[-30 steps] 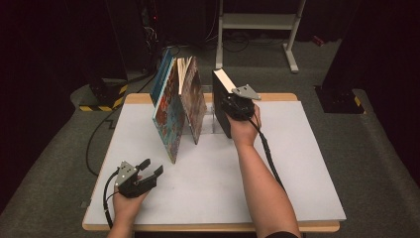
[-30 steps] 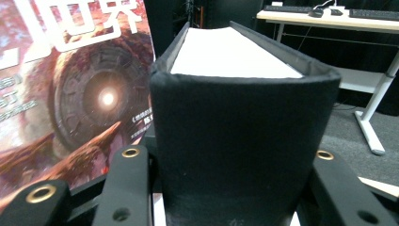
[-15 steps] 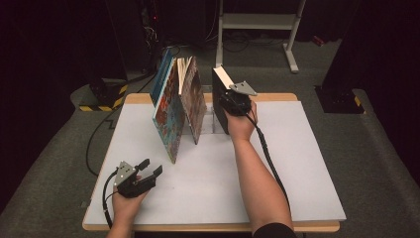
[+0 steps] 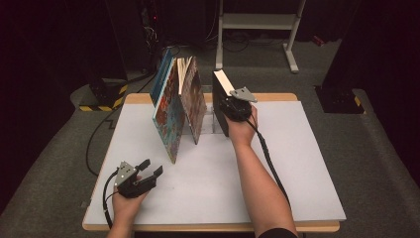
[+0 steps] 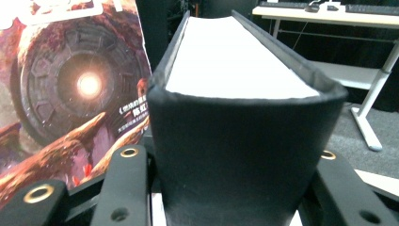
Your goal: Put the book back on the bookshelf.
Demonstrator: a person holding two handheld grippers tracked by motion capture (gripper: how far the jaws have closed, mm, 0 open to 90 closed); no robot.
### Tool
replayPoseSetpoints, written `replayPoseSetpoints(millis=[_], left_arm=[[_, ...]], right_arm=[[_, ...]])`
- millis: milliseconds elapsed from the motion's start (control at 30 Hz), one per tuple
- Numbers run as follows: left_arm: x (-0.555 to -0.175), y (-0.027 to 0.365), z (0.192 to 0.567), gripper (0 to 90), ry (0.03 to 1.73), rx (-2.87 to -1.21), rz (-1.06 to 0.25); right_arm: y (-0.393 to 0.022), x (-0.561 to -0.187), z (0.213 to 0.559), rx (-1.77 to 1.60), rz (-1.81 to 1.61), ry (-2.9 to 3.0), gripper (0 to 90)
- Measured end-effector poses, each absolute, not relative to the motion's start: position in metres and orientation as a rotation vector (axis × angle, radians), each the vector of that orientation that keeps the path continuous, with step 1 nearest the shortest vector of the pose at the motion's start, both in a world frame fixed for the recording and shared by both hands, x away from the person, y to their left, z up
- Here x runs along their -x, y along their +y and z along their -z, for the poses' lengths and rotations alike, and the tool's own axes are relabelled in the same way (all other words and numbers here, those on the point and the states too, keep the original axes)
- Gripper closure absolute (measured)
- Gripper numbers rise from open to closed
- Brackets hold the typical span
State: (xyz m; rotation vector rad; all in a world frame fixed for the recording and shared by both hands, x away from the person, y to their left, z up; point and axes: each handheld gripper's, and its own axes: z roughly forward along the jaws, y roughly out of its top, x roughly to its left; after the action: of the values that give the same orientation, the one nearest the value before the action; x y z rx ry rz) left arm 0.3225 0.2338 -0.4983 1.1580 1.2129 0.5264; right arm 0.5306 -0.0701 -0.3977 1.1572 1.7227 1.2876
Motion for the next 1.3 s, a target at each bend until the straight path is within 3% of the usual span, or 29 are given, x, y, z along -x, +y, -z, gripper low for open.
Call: replayPoseSetpoints(millis=[867, 1300], left_arm=[[-0.324, 0.23, 0.501, 37.9, 1.214, -1.184, -0.524], [-0.324, 0.227, 0.503, 37.9, 1.216, -1.201, -0.529]], right_arm=[[-0.085, -0.515, 0.4, -1.202, -1.341, 1.805, 45.4], [-0.105, -0.489, 0.404, -1.16, -1.396, 1.833, 48.9]])
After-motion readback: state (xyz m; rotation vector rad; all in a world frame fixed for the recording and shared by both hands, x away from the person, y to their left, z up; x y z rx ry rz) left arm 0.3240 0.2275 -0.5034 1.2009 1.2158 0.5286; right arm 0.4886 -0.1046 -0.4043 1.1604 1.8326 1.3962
